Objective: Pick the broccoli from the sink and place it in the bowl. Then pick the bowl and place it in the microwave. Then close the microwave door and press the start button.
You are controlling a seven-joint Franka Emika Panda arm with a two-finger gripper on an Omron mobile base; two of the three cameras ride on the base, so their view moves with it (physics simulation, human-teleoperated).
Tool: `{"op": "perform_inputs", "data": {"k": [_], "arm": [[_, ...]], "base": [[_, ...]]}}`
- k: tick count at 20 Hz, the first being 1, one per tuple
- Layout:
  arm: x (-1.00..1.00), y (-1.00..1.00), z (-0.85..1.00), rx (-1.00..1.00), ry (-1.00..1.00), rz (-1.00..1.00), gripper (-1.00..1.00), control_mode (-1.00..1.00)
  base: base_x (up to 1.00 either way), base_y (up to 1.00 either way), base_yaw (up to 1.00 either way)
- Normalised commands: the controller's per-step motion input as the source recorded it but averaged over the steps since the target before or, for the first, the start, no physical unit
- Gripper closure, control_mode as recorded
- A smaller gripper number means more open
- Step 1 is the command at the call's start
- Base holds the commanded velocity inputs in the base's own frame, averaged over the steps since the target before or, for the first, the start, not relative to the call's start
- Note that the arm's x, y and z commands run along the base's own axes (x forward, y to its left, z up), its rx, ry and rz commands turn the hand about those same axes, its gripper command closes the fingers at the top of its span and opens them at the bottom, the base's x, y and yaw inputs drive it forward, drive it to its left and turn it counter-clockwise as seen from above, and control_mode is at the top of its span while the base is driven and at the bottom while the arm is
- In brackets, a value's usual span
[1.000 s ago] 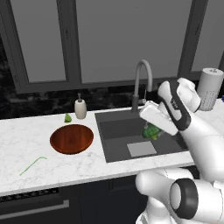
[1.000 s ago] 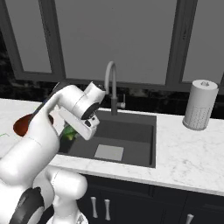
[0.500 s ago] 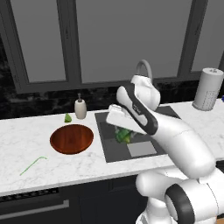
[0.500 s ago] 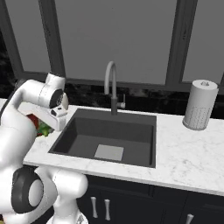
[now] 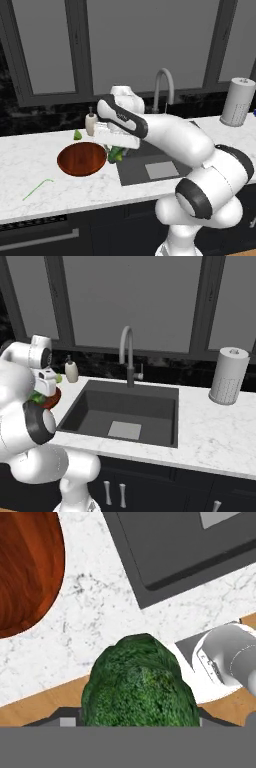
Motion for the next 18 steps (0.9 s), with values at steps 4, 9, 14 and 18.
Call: {"op": "perform_inputs", "data": {"k": [4, 9, 14, 18], "arm": [[0.48, 0.54, -0.26, -0.07, 0.01, 0.01, 1.0, -1.0], [0.6, 0.47, -0.2, -0.03, 0.0, 0.0, 1.0, -1.0], [0.49, 0.3, -0.28, -0.03, 0.01, 0.0, 1.0, -1.0], [0.48, 0.26, -0.38, -0.05, 0.04, 0.0, 1.0, -1.0]], "base": [[0.0, 0.0, 0.0], [0.0, 0.0, 0.0], [0.0, 0.0, 0.0], [0.0, 0.0, 0.0]]}}
